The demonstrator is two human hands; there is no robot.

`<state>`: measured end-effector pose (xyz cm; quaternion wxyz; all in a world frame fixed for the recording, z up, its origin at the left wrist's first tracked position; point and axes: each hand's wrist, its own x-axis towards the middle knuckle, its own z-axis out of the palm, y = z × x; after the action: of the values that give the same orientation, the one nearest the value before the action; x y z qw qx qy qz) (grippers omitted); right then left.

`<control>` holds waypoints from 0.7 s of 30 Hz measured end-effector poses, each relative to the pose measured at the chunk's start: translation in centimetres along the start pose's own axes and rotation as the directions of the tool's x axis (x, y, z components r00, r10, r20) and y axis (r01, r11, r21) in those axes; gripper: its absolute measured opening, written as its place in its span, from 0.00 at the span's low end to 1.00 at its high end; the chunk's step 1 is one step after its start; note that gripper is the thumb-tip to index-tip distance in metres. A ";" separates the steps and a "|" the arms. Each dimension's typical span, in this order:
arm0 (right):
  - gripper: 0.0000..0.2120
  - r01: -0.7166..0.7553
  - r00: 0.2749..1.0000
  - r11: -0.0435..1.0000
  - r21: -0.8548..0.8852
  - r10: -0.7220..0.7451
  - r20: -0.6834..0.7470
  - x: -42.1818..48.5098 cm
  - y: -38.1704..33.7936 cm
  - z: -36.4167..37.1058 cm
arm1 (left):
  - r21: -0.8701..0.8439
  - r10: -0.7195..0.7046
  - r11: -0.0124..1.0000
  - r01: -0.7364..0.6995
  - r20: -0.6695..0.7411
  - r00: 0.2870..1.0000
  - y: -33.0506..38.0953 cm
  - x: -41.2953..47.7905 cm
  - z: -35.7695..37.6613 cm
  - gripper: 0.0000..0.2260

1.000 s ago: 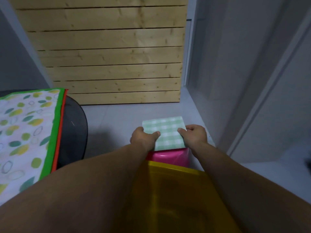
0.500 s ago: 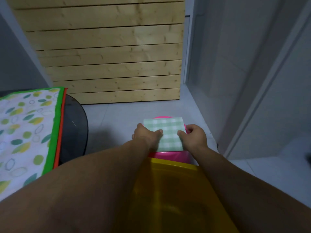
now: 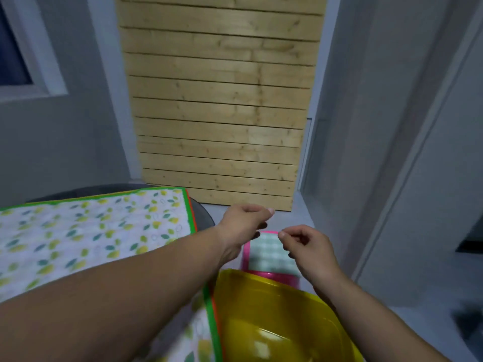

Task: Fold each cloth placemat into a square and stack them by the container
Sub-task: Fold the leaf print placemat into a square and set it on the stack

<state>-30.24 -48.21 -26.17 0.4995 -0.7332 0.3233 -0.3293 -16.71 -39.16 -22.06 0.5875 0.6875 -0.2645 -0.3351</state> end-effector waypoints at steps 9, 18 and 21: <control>0.02 0.264 0.834 0.959 -0.100 -0.175 0.524 -13.4 -13.4 9.7 | 0.357 0.046 0.933 -0.045 0.005 0.999 -1.0 -19.6 -21.1 0.10; 0.08 0.426 0.619 0.881 -0.204 -0.120 0.776 -20.3 -13.3 20.6 | 0.722 0.195 0.660 -0.206 0.100 0.976 -7.7 -30.3 -31.6 0.10; 0.11 0.560 0.535 0.808 -0.182 -0.185 0.824 -20.9 -12.0 21.6 | 0.733 0.202 0.642 -0.224 0.121 0.972 -10.2 -31.0 -32.4 0.13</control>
<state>-23.06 -16.68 -24.36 0.3302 -0.9434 -0.0294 -0.0038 -11.70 6.51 -24.65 0.2884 0.8259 -0.4648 -0.1365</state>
